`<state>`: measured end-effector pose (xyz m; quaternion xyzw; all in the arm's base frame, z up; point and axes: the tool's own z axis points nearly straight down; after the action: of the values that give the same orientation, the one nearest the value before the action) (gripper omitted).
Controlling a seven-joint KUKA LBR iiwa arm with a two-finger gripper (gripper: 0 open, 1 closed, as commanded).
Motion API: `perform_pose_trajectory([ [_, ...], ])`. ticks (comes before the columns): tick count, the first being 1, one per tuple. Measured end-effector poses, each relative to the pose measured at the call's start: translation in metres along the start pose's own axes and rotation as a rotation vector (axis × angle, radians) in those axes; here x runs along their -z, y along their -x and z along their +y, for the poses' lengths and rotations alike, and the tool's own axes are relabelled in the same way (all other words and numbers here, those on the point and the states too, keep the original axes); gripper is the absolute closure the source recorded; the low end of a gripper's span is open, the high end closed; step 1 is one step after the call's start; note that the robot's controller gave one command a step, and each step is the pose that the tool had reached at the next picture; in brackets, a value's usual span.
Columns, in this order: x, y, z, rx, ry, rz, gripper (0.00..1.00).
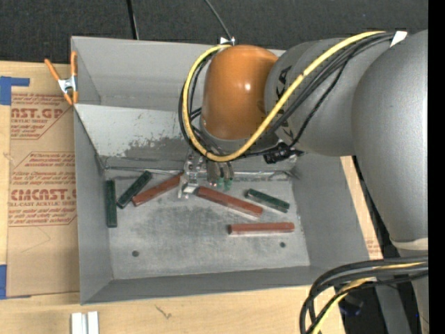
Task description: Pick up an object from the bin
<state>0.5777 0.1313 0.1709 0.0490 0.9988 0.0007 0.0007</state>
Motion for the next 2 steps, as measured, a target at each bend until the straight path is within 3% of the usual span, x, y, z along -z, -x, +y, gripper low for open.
perform_pose_trajectory([
  [1,0.0099,0.0104,0.0133,0.009,0.000,-0.001,1.00],
  [2,0.0127,0.0113,0.0170,0.018,0.000,-0.001,1.00],
])
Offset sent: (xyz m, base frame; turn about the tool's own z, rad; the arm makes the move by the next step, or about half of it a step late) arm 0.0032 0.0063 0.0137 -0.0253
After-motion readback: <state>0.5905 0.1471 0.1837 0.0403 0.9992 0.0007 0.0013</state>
